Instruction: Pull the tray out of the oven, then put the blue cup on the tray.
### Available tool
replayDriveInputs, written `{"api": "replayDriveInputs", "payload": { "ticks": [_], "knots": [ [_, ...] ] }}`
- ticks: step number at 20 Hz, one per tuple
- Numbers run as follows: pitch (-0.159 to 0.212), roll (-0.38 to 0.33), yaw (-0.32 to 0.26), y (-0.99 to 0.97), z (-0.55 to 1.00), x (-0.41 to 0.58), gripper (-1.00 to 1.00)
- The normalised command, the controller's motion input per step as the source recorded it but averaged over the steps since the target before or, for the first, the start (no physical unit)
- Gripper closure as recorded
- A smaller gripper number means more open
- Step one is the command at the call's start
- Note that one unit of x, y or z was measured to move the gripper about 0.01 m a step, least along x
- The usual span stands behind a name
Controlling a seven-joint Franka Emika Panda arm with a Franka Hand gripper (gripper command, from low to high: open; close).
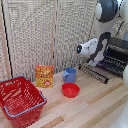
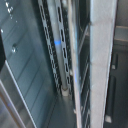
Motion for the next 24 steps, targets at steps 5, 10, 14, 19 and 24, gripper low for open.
{"api": "replayDriveInputs", "payload": {
  "ticks": [5,10,14,19,24],
  "knots": [
    [0.013,-0.092,-0.02,0.04,0.09,0.056,1.0],
    [0.038,-0.137,-0.042,0.15,0.0,0.139,1.0],
    [0.022,-0.12,-0.092,0.04,0.0,0.092,1.0],
    [0.018,-0.096,-0.101,0.0,0.0,0.123,1.0],
    [0.007,-0.075,-0.116,0.0,0.0,0.067,1.0]
  ]
}}
